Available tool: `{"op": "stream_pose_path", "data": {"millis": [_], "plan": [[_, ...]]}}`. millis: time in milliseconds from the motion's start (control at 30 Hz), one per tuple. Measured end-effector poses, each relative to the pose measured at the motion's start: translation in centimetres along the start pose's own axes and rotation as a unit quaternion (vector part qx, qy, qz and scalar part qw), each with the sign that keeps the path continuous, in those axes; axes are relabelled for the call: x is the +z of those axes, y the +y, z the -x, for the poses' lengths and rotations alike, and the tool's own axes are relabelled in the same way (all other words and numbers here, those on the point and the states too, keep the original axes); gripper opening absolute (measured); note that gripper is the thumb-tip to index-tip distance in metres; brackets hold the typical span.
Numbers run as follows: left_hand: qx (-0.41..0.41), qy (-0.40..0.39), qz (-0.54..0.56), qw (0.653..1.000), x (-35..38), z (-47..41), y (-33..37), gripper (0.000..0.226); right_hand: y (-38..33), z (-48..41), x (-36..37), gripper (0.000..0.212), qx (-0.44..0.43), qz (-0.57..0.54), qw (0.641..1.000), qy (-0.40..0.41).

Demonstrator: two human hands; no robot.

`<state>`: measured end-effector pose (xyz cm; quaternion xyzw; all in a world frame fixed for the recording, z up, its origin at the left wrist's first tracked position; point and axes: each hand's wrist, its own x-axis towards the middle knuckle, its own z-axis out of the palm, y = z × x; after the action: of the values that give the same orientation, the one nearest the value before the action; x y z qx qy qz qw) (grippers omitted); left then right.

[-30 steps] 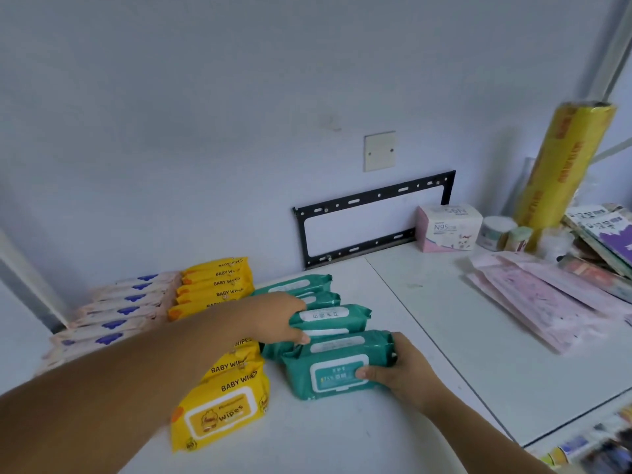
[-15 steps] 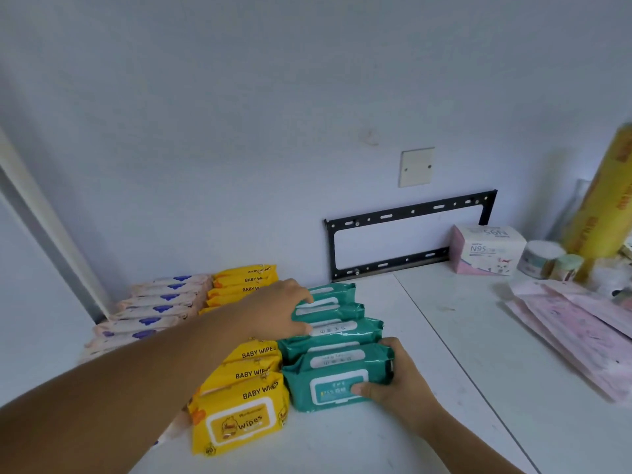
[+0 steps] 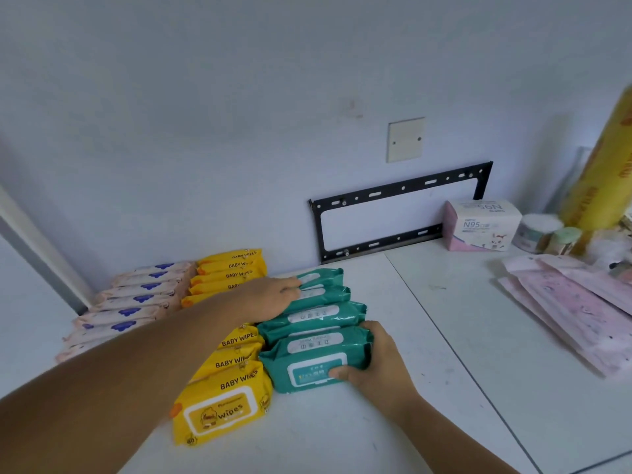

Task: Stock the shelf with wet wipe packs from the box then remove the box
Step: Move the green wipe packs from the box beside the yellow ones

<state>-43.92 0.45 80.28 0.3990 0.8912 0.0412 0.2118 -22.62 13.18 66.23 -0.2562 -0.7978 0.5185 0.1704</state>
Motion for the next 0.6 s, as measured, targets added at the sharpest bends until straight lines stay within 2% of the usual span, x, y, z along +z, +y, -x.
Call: {"op": "stream_pose_path", "data": {"millis": [167, 267, 333, 467, 600], "plan": [[0.028, -0.014, 0.015, 0.999, 0.0, 0.2, -0.4, 0.056, -0.2, 0.1, -0.2, 0.086, -0.008, -0.001, 1.000, 0.005], [0.082, 0.024, -0.012, 0.996, -0.1, 2.4, -0.8, 0.068, -0.7, 0.4, -0.5, 0.090, -0.012, 0.000, 1.000, -0.001], [0.098, 0.051, -0.072, 0.991, 0.3, 5.0, -1.8, 0.085, -1.1, 0.4, -0.8, 0.091, -0.020, 0.003, 1.000, -0.012], [0.085, 0.045, -0.181, 0.979, 2.3, 10.1, -6.2, 0.125, -2.0, 0.7, -1.2, 0.099, -0.026, -0.013, 0.999, -0.019], [0.068, 0.073, -0.232, 0.968, 5.5, 12.0, -10.2, 0.137, -2.6, 1.0, -1.1, 0.101, -0.013, -0.035, 0.999, -0.024]]}}
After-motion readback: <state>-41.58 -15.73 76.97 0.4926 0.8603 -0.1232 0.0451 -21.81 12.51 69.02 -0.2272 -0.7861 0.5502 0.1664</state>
